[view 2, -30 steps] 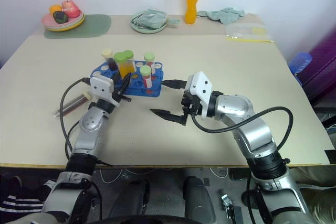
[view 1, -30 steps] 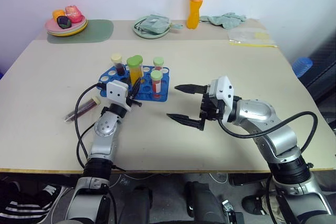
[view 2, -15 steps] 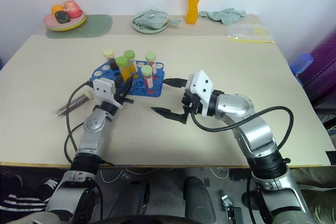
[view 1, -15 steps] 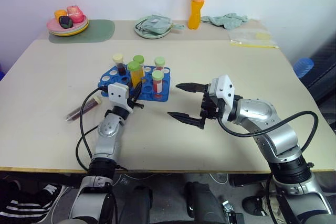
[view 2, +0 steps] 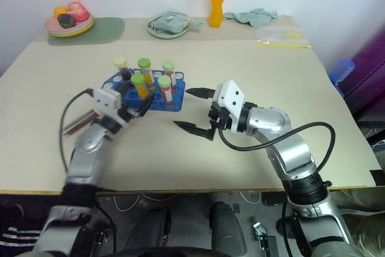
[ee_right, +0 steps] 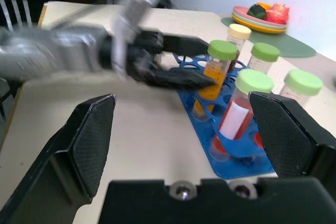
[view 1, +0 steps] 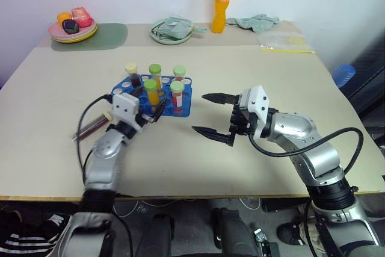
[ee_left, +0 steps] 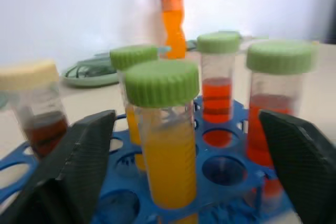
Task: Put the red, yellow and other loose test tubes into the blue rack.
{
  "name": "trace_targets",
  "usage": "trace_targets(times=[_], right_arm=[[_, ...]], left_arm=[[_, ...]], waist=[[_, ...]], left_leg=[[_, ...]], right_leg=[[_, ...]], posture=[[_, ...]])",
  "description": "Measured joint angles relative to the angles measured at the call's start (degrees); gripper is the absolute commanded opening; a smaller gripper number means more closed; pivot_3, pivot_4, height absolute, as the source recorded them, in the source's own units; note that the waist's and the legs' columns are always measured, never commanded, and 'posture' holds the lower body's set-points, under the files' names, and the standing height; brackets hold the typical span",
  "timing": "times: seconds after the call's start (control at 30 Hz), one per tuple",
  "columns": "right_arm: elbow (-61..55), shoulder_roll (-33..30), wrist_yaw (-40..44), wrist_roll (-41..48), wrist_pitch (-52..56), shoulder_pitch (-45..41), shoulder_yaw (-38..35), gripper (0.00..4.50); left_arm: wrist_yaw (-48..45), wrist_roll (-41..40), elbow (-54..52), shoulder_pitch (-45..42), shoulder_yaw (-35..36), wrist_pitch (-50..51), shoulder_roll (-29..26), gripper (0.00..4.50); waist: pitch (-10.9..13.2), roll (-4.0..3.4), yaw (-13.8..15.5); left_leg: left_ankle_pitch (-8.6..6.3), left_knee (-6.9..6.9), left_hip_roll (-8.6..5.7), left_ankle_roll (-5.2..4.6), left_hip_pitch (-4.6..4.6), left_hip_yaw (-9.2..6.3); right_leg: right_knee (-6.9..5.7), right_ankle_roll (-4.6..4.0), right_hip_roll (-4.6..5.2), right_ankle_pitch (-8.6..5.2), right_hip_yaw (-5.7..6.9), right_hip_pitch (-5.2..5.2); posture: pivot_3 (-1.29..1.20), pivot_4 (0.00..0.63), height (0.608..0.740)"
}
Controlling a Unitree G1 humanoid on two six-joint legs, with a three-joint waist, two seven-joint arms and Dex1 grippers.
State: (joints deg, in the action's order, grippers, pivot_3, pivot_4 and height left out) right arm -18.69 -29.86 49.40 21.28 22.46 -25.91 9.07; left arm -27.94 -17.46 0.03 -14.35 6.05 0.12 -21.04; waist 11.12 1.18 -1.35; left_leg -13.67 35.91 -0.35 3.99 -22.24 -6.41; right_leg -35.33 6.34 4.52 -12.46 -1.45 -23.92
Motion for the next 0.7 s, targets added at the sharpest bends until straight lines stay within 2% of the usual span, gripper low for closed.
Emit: trace_targets(times=[0.07,0.13,0.2,0.23,0.3,0.43,0.5,0.53,0.7], right_arm=[[-0.01,0.04,0.11,0.02,0.0,-0.03,0.07,4.5],[0.04,-0.02,0.23,0.02,-0.03,-0.01,0.04,4.5],[0.17,0.05,0.51,0.08,-0.03,-0.04,0.04,4.5],[0.44,0.13,0.63,0.12,-0.03,-0.09,0.04,4.5],[1.09,0.47,0.85,0.16,-0.03,-0.42,0.13,4.5],[2.15,2.03,1.45,0.19,-0.41,-2.66,0.8,4.5],[2.56,2.11,1.58,0.14,-0.43,-3.02,0.95,4.5],[2.73,2.16,1.59,0.13,-0.44,-3.14,1.04,4.5],[2.81,2.03,1.58,0.14,-0.45,-3.0,1.1,4.5]], left_arm=[[-1.22,-5.66,-5.85,1.7,2.47,8.69,-4.59,4.45],[-3.69,-12.21,-9.71,3.06,6.46,18.72,-11.84,4.45],[-10.12,-17.6,-9.97,3.72,9.24,29.13,-23.16,4.45],[-13.76,-19.31,-8.71,3.67,10.37,33.62,-28.96,4.45],[-19.74,-21.21,-5.09,2.23,12.05,38.81,-35.35,4.45],[-35.85,-16.61,10.25,-7.35,4.07,39.33,-47.71,4.45],[-44.32,-12.55,16.99,-12.33,-1.9,38.86,-51.3,4.45],[-47.48,-9.96,21.56,-15.53,-4.96,38.0,-51.29,4.45],[-57.47,3.14,41.7,-31.44,-18.03,35.36,-47.01,4.45]], waist=[[0.01,0.02,0.17],[0.02,0.01,0.12],[0.03,0.02,0.04],[0.05,-0.01,0.01],[0.08,-0.07,0.18],[0.07,-0.03,0.15],[0.08,-0.09,0.1],[0.08,-0.1,0.17],[0.05,0.05,0.27]], left_leg=[[0.0,0.05,0.02,0.0,-0.03,-0.03],[0.0,0.04,0.02,0.0,-0.02,-0.02],[-0.01,0.03,0.03,-0.01,-0.05,-0.02],[-0.01,0.04,0.03,-0.01,-0.06,-0.02],[-0.01,0.04,0.02,-0.01,-0.07,0.02],[-0.01,-0.02,0.03,-0.01,-0.18,0.03],[-0.01,-0.13,0.02,-0.01,-0.17,0.13],[-0.01,-0.21,0.02,-0.01,-0.17,0.13],[0.0,-0.19,0.06,-0.02,-0.23,0.08]], right_leg=[[0.0,-0.11,-0.04,-0.06,0.01,0.0],[0.01,-0.22,-0.03,-0.14,0.01,-0.01],[-0.02,-0.14,-0.07,-0.22,0.02,-0.07],[-0.01,-0.1,-0.07,-0.26,0.02,-0.09],[0.01,-0.07,-0.03,-0.29,0.02,-0.09],[0.03,-0.1,-0.06,-0.29,0.03,-0.26],[0.08,-0.2,-0.01,-0.22,-0.01,-0.28],[0.05,-0.21,-0.02,-0.21,0.0,-0.33],[-0.05,-0.15,-0.13,-0.23,0.02,-0.4]], posture=[[0.0,0.15,0.74],[0.0,0.15,0.74],[0.0,0.15,0.74],[0.0,0.15,0.74],[0.0,0.15,0.74],[0.0,0.15,0.74],[0.0,0.15,0.74],[0.0,0.15,0.74],[0.0,0.15,0.74]])
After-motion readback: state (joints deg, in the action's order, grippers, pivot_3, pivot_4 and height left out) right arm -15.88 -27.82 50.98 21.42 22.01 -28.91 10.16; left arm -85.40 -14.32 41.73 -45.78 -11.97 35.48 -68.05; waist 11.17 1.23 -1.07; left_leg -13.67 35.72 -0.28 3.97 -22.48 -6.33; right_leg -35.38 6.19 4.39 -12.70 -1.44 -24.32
